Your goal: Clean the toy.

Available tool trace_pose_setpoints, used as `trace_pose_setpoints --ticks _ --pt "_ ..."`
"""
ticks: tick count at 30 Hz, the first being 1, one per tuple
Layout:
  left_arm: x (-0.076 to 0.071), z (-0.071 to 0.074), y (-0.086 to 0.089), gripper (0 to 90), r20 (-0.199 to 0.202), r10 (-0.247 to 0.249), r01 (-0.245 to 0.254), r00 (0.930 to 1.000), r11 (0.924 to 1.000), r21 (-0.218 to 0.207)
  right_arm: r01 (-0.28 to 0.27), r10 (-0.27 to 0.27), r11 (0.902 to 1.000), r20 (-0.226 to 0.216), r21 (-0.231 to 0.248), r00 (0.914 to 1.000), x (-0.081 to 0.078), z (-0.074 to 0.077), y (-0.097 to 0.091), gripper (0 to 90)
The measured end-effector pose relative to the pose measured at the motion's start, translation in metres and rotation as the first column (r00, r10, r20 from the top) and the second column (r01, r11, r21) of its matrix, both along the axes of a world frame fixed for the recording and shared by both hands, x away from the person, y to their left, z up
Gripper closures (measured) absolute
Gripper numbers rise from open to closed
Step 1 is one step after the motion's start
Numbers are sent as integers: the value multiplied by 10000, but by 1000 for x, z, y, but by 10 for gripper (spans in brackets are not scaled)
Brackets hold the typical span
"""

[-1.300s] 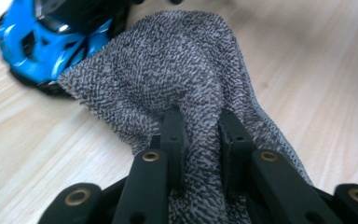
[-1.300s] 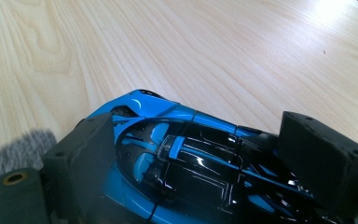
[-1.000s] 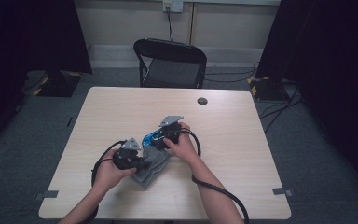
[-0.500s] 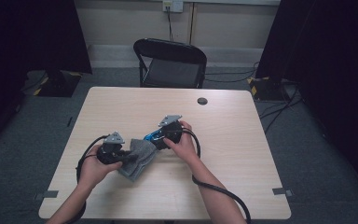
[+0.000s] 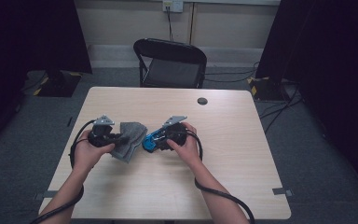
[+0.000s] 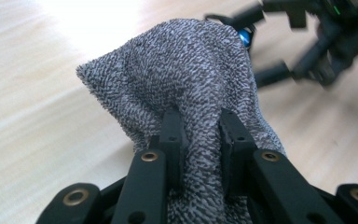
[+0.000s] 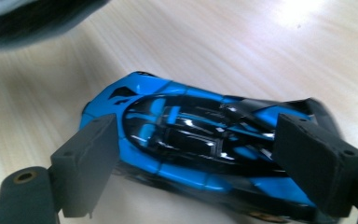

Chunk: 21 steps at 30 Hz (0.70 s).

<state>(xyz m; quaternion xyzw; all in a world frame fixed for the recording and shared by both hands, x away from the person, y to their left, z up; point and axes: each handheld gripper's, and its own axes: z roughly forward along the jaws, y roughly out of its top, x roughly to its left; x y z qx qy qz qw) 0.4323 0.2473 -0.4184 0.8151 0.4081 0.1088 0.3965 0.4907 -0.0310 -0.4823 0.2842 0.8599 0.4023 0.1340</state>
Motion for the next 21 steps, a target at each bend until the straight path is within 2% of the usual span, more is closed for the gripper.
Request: trace_pose_setpoints --ticks 2,7,11,14,15,17,20,21 --pt "8 0 1 742 -17 131 -131 9999 9998 -147 46 -45 9998 63 -174 10000 -3 -1 4 137" --pt "28 -4 -5 741 -104 193 -196 9998 9992 -342 301 -300 9995 367 -34 9989 -7 -4 8 133" --pt "44 -7 -13 737 -49 126 -127 9999 9997 -196 395 -392 9992 403 -65 9984 -8 -5 8 134" --pt "59 -10 -19 737 -188 13 -17 9998 9998 -194 410 -411 9992 411 34 9983 -7 -6 7 134" --pt "59 -10 -19 738 -188 13 -17 9998 9998 -194 410 -411 9992 411 34 9983 -7 -6 7 134" --pt "74 -16 -23 737 -272 -20 23 9996 9999 104 504 -508 9987 406 89 9979 -6 -7 4 135" --pt "84 -26 -27 735 -436 128 -116 9990 9995 279 583 -591 9981 429 191 9973 -6 -9 1 135" --pt "88 -31 -29 731 -509 207 -196 9985 9996 215 594 -604 9980 434 236 9972 -5 -9 0 135"
